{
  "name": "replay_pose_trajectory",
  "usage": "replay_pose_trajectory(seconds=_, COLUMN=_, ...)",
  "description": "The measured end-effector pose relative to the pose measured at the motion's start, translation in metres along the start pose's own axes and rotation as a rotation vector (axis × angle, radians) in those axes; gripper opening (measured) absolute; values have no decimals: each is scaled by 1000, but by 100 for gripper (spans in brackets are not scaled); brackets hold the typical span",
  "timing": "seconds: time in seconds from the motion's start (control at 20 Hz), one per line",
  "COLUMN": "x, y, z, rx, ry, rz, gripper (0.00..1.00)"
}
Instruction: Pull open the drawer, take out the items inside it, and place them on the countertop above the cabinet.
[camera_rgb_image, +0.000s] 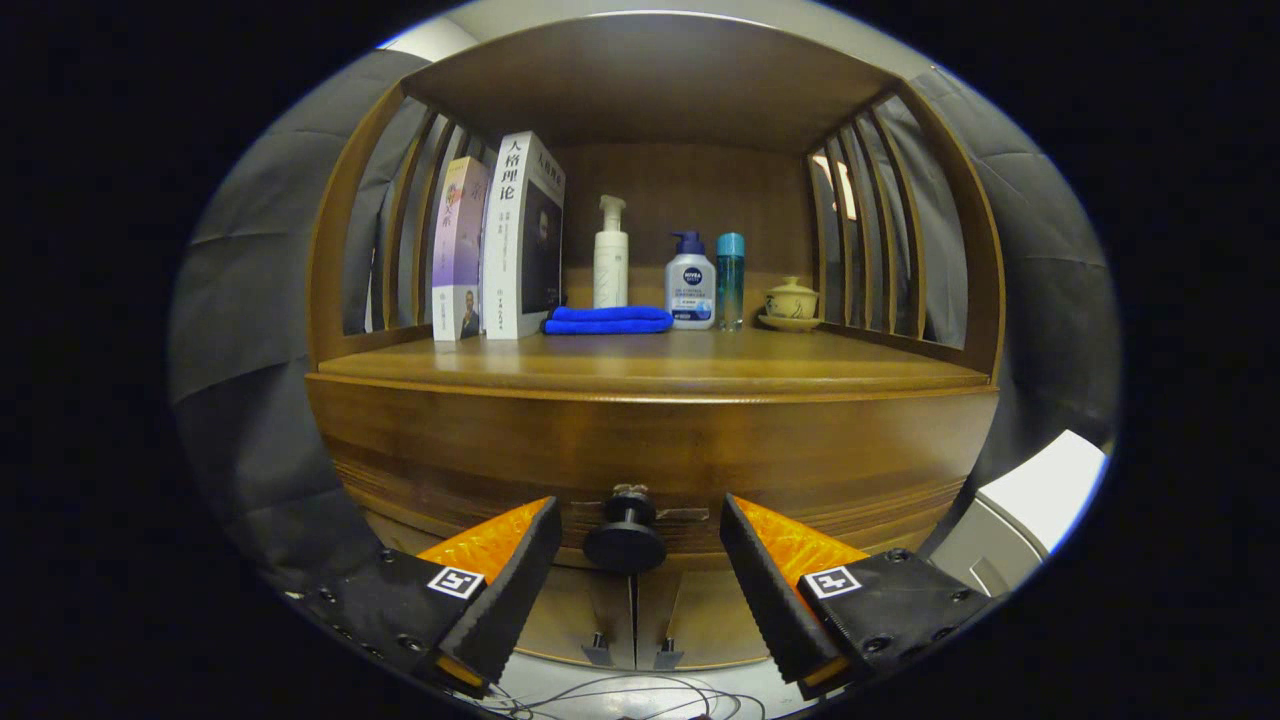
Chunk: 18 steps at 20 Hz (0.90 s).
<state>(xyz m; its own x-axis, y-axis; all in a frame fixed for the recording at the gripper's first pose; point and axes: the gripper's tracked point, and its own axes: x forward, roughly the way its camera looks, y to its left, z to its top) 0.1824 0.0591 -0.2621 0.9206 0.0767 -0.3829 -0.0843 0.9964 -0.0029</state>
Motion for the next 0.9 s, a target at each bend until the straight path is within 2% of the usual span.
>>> replay_pose_trajectory(seconds=0.1, x=4, y=2, z=-4, rx=-24, ry=10, rz=1, gripper=100)
replay_pose_trajectory(seconds=0.5, x=9, y=5, z=-10, rx=-59, ry=27, rz=-2, gripper=49)
replay_pose_trajectory(seconds=0.7, x=9, y=7, z=-11, rx=8, ry=48, rz=19, gripper=32)
replay_pose_trajectory(seconds=0.9, x=6, y=5, z=-13, rx=-10, ry=49, rz=6, gripper=32)
